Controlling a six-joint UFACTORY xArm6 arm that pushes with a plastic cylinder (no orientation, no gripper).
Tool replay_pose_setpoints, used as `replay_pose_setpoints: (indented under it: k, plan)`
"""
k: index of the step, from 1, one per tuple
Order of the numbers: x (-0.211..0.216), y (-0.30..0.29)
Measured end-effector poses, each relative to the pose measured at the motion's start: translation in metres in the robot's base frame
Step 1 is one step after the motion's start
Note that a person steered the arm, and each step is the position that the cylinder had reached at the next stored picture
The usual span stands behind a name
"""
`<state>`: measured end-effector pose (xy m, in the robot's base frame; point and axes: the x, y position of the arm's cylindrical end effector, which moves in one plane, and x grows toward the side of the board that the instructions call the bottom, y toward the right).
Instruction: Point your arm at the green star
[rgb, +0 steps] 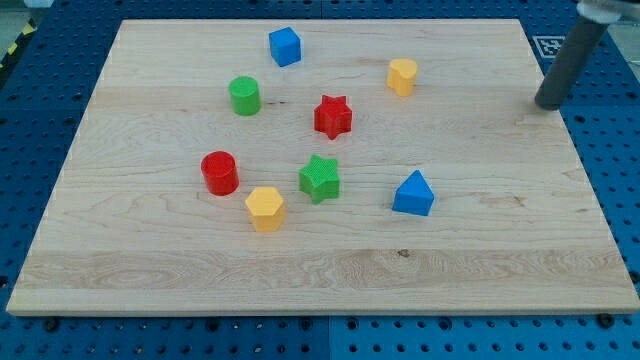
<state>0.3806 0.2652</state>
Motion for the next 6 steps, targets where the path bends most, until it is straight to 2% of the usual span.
replay_pose_setpoints:
  k: [3, 4, 6]
  plan:
    - [0.008, -0.024]
    - [0.062, -0.065]
    - [0.075, -0.218]
